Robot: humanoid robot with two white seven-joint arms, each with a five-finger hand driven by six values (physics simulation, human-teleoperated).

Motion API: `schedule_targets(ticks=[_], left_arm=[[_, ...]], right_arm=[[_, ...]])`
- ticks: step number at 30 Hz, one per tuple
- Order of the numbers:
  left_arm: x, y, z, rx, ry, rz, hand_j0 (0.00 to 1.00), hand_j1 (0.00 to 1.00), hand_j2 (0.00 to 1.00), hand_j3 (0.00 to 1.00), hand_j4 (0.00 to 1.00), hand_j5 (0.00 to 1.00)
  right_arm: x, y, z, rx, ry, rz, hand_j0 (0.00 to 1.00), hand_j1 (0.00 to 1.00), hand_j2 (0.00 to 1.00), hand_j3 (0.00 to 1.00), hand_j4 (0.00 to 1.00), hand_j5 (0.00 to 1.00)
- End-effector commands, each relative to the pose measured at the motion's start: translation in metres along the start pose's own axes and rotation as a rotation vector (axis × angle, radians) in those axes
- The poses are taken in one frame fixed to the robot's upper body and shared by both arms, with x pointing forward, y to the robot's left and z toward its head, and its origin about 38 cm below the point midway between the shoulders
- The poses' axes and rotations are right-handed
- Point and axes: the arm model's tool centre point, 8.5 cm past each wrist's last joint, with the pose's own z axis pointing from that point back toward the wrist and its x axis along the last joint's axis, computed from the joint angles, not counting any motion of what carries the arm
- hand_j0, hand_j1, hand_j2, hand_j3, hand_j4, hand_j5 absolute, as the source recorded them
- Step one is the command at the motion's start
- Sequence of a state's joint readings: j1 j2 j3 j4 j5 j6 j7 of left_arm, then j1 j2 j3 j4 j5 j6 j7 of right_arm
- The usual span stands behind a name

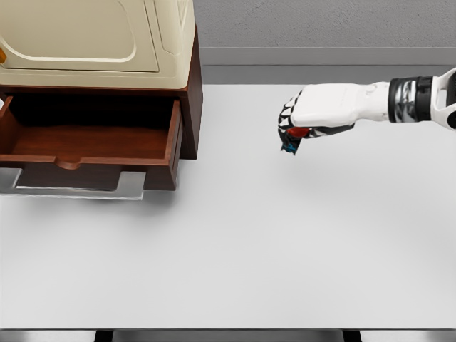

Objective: Open the cabinet drawer with left arm, and place a switch into the drawer with right arm

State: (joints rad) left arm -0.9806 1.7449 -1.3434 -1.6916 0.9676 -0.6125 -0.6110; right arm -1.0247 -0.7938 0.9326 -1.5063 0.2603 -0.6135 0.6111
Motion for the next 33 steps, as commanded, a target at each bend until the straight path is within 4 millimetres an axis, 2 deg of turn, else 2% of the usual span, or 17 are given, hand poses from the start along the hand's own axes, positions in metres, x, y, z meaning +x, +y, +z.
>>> schedule_targets(ticks=[1, 4, 7, 10, 12, 16, 19, 21, 25, 27, 30, 33], left_arm=[[0.007, 0.005, -0.001, 0.013, -0.018, -0.01, 1.0, 1.0, 1.0, 1.0, 1.0, 1.0], [0.008, 0.007, -0.001, 0.017, -0.022, -0.014, 1.0, 1.0, 1.0, 1.0, 1.0, 1.0], [0.001, 0.005, 0.002, 0.015, 0.001, -0.005, 1.0, 1.0, 1.0, 1.0, 1.0, 1.0], [-0.022, 0.013, 0.023, 0.061, 0.088, 0.012, 1.0, 1.0, 1.0, 1.0, 1.0, 1.0], [-0.036, 0.024, 0.043, 0.112, 0.155, 0.006, 1.0, 1.0, 1.0, 1.0, 1.0, 1.0], [-0.058, 0.061, 0.105, 0.285, 0.316, -0.025, 1.0, 1.0, 1.0, 1.0, 1.0, 1.0], [-0.072, 0.069, 0.142, 0.319, 0.452, -0.064, 1.0, 1.0, 1.0, 1.0, 1.0, 1.0], [-0.083, 0.061, 0.152, 0.235, 0.563, -0.112, 1.0, 1.0, 1.0, 1.0, 1.0, 1.0], [-0.107, 0.032, 0.156, 0.013, 0.723, -0.185, 1.0, 1.0, 1.0, 1.0, 1.0, 1.0], [-0.124, 0.008, 0.162, -0.074, 0.777, -0.157, 1.0, 1.0, 1.0, 1.0, 1.0, 1.0], [-0.135, 0.004, 0.168, -0.1, 0.868, -0.328, 1.0, 1.0, 1.0, 1.0, 1.0, 1.0], [-0.145, -0.013, 0.164, -0.142, 0.876, -0.383, 1.0, 1.0, 1.0, 1.0, 1.0, 1.0]], right_arm=[[0.003, -0.003, -0.005, -0.011, -0.014, -0.004, 0.46, 0.46, 0.46, 0.46, 0.46, 0.46], [0.007, -0.016, -0.012, -0.03, -0.033, 0.022, 0.46, 0.46, 0.46, 0.46, 0.46, 0.46], [0.017, -0.03, -0.024, -0.035, -0.073, 0.061, 0.46, 0.46, 0.46, 0.46, 0.46, 0.46], [0.023, -0.044, -0.033, -0.051, -0.103, 0.081, 0.46, 0.46, 0.46, 0.46, 0.46, 0.46], [0.028, -0.052, -0.039, -0.046, -0.122, 0.101, 0.46, 0.46, 0.46, 0.46, 0.46, 0.46], [0.037, -0.069, -0.045, -0.067, -0.159, 0.124, 0.46, 0.46, 0.46, 0.46, 0.46, 0.46], [0.046, -0.081, -0.055, -0.063, -0.189, 0.157, 0.46, 0.46, 0.46, 0.46, 0.46, 0.46], [0.055, -0.094, -0.061, -0.077, -0.215, 0.19, 0.46, 0.46, 0.46, 0.46, 0.46, 0.46], [0.073, -0.121, -0.075, -0.096, -0.283, 0.225, 0.46, 0.46, 0.46, 0.46, 0.46, 0.46], [0.082, -0.134, -0.08, -0.106, -0.304, 0.252, 0.46, 0.46, 0.46, 0.46, 0.46, 0.46], [0.092, -0.144, -0.088, -0.108, -0.33, 0.279, 0.46, 0.46, 0.46, 0.46, 0.46, 0.46], [0.109, -0.165, -0.096, -0.129, -0.369, 0.325, 0.46, 0.46, 0.46, 0.46, 0.46, 0.46]])
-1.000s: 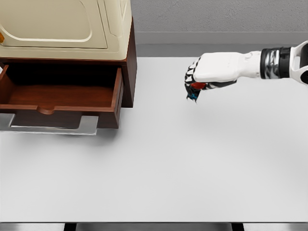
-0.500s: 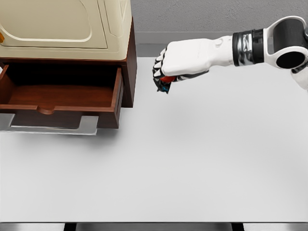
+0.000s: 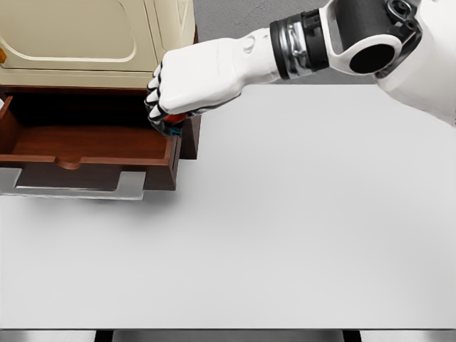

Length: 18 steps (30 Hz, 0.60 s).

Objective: Open the cabinet drawer with left arm, and place a switch into the drawer with right arm

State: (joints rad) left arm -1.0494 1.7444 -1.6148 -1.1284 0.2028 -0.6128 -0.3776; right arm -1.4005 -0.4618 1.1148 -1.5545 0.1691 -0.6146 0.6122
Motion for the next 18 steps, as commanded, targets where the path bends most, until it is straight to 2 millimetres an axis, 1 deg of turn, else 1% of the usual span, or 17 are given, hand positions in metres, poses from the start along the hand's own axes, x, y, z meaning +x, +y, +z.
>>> schedule_targets(ticks=[1, 2, 3, 5, 7, 8, 10, 11, 14, 15, 17, 18], left_arm=[[0.006, -0.018, -0.009, -0.033, -0.006, -0.059, 1.0, 1.0, 1.0, 1.0, 1.0, 1.0], [0.012, -0.023, -0.014, -0.051, -0.027, -0.061, 1.0, 1.0, 1.0, 1.0, 1.0, 1.0], [0.015, -0.028, -0.016, -0.064, -0.04, -0.061, 1.0, 1.0, 1.0, 1.0, 1.0, 1.0], [0.016, -0.033, -0.018, -0.08, -0.043, -0.061, 1.0, 1.0, 1.0, 1.0, 1.0, 1.0], [0.018, -0.036, -0.019, -0.092, -0.052, -0.061, 1.0, 1.0, 1.0, 1.0, 1.0, 1.0], [0.024, -0.041, -0.023, -0.107, -0.072, -0.062, 1.0, 1.0, 1.0, 1.0, 1.0, 1.0], [0.035, -0.043, -0.028, -0.121, -0.105, -0.082, 1.0, 1.0, 1.0, 1.0, 1.0, 1.0], [0.039, -0.044, -0.029, -0.124, -0.118, -0.084, 1.0, 1.0, 1.0, 1.0, 1.0, 1.0], [0.052, -0.044, -0.034, -0.128, -0.158, -0.096, 1.0, 1.0, 1.0, 1.0, 1.0, 1.0], [0.058, -0.044, -0.036, -0.129, -0.177, -0.1, 1.0, 1.0, 1.0, 1.0, 1.0, 1.0], [0.067, -0.044, -0.038, -0.129, -0.204, -0.107, 1.0, 1.0, 1.0, 1.0, 1.0, 1.0], [0.077, -0.042, -0.041, -0.124, -0.235, -0.112, 1.0, 1.0, 1.0, 1.0, 1.0, 1.0]], right_arm=[[0.007, -0.01, -0.017, -0.021, -0.043, 0.008, 0.46, 0.46, 0.46, 0.46, 0.46, 0.46], [0.009, -0.018, -0.022, -0.028, -0.056, 0.025, 0.46, 0.46, 0.46, 0.46, 0.46, 0.46], [0.01, -0.022, -0.026, -0.031, -0.063, 0.032, 0.46, 0.46, 0.46, 0.46, 0.46, 0.46], [0.009, -0.03, -0.036, -0.04, -0.074, 0.036, 0.46, 0.46, 0.46, 0.46, 0.46, 0.46], [-0.004, -0.035, -0.045, -0.044, -0.057, 0.013, 0.46, 0.46, 0.46, 0.46, 0.46, 0.46], [-0.012, -0.039, -0.054, -0.047, -0.049, -0.005, 0.46, 0.46, 0.46, 0.46, 0.46, 0.46], [-0.024, -0.041, -0.069, -0.038, -0.032, -0.032, 0.46, 0.46, 0.46, 0.46, 0.46, 0.46], [-0.028, -0.039, -0.08, -0.026, -0.031, -0.046, 0.46, 0.46, 0.46, 0.46, 0.46, 0.46], [-0.043, -0.035, -0.095, -0.012, -0.002, -0.091, 0.46, 0.46, 0.46, 0.46, 0.46, 0.46], [-0.047, -0.032, -0.094, -0.009, 0.01, -0.104, 0.46, 0.46, 0.46, 0.46, 0.46, 0.46], [-0.058, -0.026, -0.092, 0.004, 0.043, -0.123, 0.53, 0.53, 0.53, 0.53, 0.53, 0.53], [-0.06, -0.024, -0.092, 0.022, 0.058, -0.109, 0.64, 0.64, 0.64, 0.64, 0.64, 0.64]])
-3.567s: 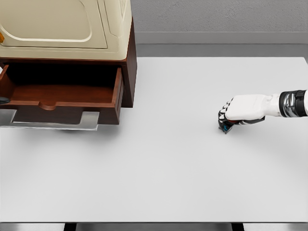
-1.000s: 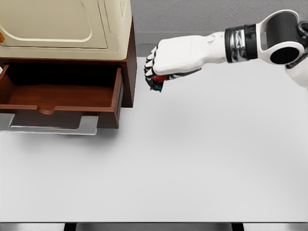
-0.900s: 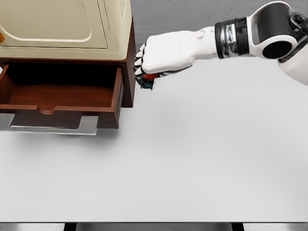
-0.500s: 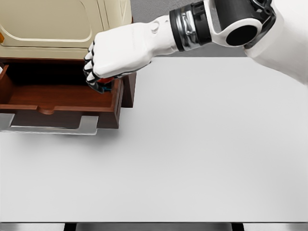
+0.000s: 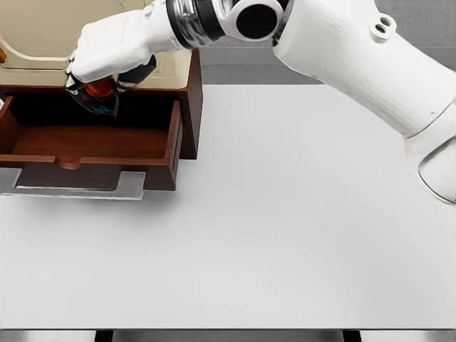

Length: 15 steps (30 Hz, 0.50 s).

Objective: Open the cabinet drawer with left arm, and place a switch into the drawer with right arm

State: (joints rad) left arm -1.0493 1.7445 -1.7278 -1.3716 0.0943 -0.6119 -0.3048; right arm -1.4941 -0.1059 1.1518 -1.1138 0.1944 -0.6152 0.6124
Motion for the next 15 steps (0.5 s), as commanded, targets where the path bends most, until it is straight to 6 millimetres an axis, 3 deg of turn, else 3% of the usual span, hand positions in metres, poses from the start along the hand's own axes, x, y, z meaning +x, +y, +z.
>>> schedule_targets(ticks=[1, 2, 9, 13, 15], left_arm=[[0.021, 0.003, -0.01, 0.001, -0.07, -0.015, 1.0, 1.0, 1.0, 1.0, 1.0, 1.0], [0.03, 0.003, -0.014, 0.0, -0.097, -0.021, 1.0, 1.0, 1.0, 1.0, 1.0, 1.0], [0.063, 0.005, -0.025, -0.003, -0.203, -0.043, 1.0, 1.0, 1.0, 1.0, 1.0, 1.0], [0.068, 0.005, -0.027, -0.004, -0.219, -0.047, 1.0, 1.0, 1.0, 1.0, 1.0, 1.0], [0.075, 0.004, -0.029, -0.007, -0.238, -0.052, 1.0, 1.0, 1.0, 1.0, 1.0, 1.0]], right_arm=[[-0.008, 0.004, -0.006, 0.027, 0.037, 0.003, 0.9, 0.9, 0.9, 0.9, 0.9, 0.9], [-0.004, 0.002, -0.015, 0.036, 0.028, 0.024, 1.0, 1.0, 1.0, 1.0, 1.0, 1.0], [0.014, -0.004, -0.029, 0.042, -0.022, 0.06, 1.0, 1.0, 1.0, 1.0, 1.0, 1.0], [0.007, -0.005, -0.018, 0.031, -0.002, 0.052, 1.0, 1.0, 1.0, 1.0, 1.0, 1.0], [-0.001, 0.008, 0.021, 0.023, 0.039, 0.052, 1.0, 1.0, 1.0, 1.0, 1.0, 1.0]])
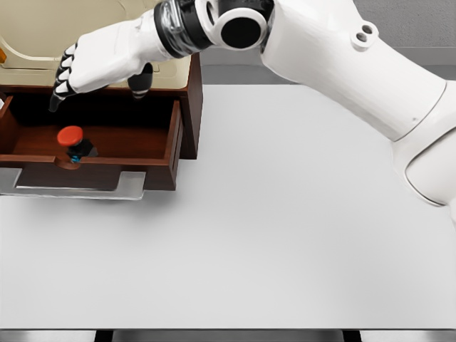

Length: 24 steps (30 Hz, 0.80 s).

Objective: Open the cabinet drawer with left arm, and place a switch into the drawer with right arm

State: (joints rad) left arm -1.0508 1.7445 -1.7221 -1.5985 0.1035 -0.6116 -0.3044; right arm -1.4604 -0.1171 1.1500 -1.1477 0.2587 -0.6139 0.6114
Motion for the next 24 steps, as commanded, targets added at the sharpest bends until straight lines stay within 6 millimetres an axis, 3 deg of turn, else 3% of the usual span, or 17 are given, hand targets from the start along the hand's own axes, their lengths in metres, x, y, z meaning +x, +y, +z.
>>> schedule_targets(ticks=[1, 2, 6, 8, 11, 13, 18, 20, 24], left_arm=[[0.008, 0.0, -0.004, 0.0, -0.028, -0.003, 1.0, 1.0, 1.0, 1.0, 1.0, 1.0], [0.011, 0.0, -0.005, -0.001, -0.035, -0.005, 1.0, 1.0, 1.0, 1.0, 1.0, 1.0], [0.032, 0.006, -0.014, 0.007, -0.103, -0.029, 1.0, 1.0, 1.0, 1.0, 1.0, 1.0], [0.039, 0.012, -0.015, 0.023, -0.125, -0.037, 1.0, 1.0, 1.0, 1.0, 1.0, 1.0], [0.045, 0.013, -0.017, 0.018, -0.142, -0.042, 1.0, 1.0, 1.0, 1.0, 1.0, 1.0], [0.048, 0.012, -0.018, 0.014, -0.151, -0.044, 1.0, 1.0, 1.0, 1.0, 1.0, 1.0], [0.049, 0.013, -0.019, 0.015, -0.155, -0.048, 1.0, 1.0, 1.0, 1.0, 1.0, 1.0], [0.054, 0.017, -0.028, 0.016, -0.182, -0.059, 1.0, 1.0, 1.0, 1.0, 1.0, 1.0], [0.077, 0.034, -0.07, 0.002, -0.302, -0.111, 1.0, 1.0, 1.0, 1.0, 1.0, 1.0]], right_arm=[[-0.002, 0.006, 0.062, -0.025, 0.058, 0.039, 1.0, 1.0, 1.0, 1.0, 1.0, 1.0], [-0.001, 0.016, 0.094, -0.034, 0.095, 0.043, 1.0, 1.0, 1.0, 1.0, 1.0, 1.0], [-0.017, 0.097, 0.243, -0.103, 0.399, -0.125, 1.0, 1.0, 1.0, 1.0, 1.0, 1.0], [-0.012, 0.138, 0.29, -0.113, 0.51, -0.212, 1.0, 1.0, 1.0, 1.0, 1.0, 1.0], [-0.003, 0.185, 0.297, -0.088, 0.536, -0.317, 1.0, 1.0, 1.0, 1.0, 1.0, 1.0], [-0.001, 0.191, 0.31, -0.066, 0.562, -0.328, 1.0, 1.0, 1.0, 1.0, 1.0, 1.0], [0.012, 0.233, 0.286, 0.01, 0.511, -0.406, 1.0, 1.0, 1.0, 1.0, 1.0, 1.0], [0.013, 0.235, 0.285, 0.017, 0.507, -0.409, 1.0, 1.0, 1.0, 1.0, 1.0, 1.0], [0.013, 0.235, 0.285, 0.017, 0.508, -0.411, 1.0, 1.0, 1.0, 1.0, 1.0, 1.0]])
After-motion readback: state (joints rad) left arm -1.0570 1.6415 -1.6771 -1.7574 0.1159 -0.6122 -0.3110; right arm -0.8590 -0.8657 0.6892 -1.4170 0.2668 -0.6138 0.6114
